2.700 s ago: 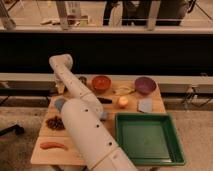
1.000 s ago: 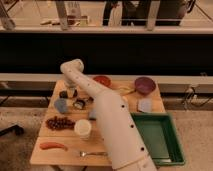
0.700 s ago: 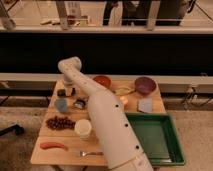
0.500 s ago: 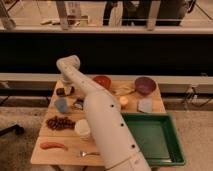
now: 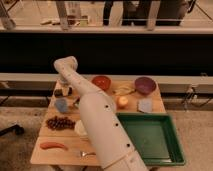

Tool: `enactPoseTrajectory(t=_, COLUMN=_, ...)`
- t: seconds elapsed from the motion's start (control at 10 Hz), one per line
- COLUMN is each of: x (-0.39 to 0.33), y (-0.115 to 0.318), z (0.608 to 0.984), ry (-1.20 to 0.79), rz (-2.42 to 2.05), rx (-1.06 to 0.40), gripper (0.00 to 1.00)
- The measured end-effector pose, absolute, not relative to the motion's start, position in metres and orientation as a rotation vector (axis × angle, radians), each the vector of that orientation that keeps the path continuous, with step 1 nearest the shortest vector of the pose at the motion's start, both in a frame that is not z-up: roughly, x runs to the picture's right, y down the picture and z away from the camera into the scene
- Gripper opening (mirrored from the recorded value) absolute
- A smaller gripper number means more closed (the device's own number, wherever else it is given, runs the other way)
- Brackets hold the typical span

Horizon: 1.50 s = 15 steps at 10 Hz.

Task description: Wipe table surface with eraser

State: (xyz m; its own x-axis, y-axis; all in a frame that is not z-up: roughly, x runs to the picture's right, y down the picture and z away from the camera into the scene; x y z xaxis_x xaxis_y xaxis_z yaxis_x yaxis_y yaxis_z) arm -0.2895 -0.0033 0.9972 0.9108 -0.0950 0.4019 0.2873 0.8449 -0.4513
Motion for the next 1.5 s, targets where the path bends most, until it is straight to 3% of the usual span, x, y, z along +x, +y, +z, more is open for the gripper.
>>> enactPoseTrajectory(t=0.7, x=-0.275, y=0.019, z=0.985, ry=-0.394, rz=-0.202, rx=-0.525, gripper=0.00)
enactPoseTrajectory(t=1.5, x=-0.264, y=0.001, z=0.995, ry=-0.365, rz=-0.184, rx=-0.525, gripper=0.00)
